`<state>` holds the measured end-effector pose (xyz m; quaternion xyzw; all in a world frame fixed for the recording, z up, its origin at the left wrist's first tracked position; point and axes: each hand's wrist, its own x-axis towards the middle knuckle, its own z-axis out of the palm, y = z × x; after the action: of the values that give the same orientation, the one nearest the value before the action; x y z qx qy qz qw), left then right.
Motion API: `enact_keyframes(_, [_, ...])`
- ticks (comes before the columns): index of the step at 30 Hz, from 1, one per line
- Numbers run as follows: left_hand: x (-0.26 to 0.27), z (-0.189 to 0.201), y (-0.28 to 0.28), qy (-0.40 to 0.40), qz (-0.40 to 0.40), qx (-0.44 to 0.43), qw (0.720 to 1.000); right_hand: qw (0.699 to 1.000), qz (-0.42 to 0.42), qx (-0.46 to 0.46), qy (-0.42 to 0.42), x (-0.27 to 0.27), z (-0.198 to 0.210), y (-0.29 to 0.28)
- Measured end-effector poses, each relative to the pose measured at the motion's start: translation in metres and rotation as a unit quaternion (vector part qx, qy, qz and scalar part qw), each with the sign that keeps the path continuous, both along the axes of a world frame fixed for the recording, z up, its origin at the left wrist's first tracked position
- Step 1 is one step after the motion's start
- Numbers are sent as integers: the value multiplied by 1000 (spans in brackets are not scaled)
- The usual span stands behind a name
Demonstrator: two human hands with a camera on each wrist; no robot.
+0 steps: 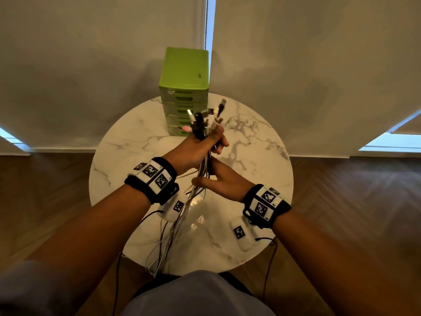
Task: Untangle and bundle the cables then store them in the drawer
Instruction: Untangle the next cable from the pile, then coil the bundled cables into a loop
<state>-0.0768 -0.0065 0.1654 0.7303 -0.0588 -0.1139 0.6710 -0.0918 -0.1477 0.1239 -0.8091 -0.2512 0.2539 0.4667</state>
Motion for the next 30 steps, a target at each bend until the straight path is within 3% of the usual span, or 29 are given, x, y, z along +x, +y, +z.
enact_keyframes(2, [0, 2, 7, -61, -25, 119, 991, 997, -42, 68, 12, -1, 0, 15])
enact_keyframes(5, [-2, 9, 18, -64, -27, 173, 982, 978, -108, 179, 16, -8, 2, 31])
enact_keyframes(9, [0, 13, 30, -10, 68, 112, 991, 956, -144, 246, 66, -15, 9, 48])
enact_keyframes(11, [-1, 13, 38, 26, 112, -14, 993, 947, -141, 260, 126, -16, 15, 55])
enact_keyframes(13, [-3, 8, 47, 9, 137, -164, 977, 945, -112, 256, 168, -16, 23, 61])
enact_keyframes(14, [-5, 8, 51, -23, 149, -192, 970, 947, -91, 244, 186, -17, 28, 63])
enact_keyframes(19, [-11, 5, 66, -152, 208, -77, 963, 954, -22, 150, 258, -12, 39, 79])
enact_keyframes(25, [-25, 4, 92, -146, 220, 56, 963, 960, 14, 55, 275, -7, 32, 105])
enact_keyframes(28, [-34, 6, 104, -122, 235, 23, 964, 956, -17, 68, 284, -12, 33, 120])
enact_keyframes(30, [-42, 3, 113, -98, 226, -88, 965, 952, -26, 101, 288, -16, 37, 127])
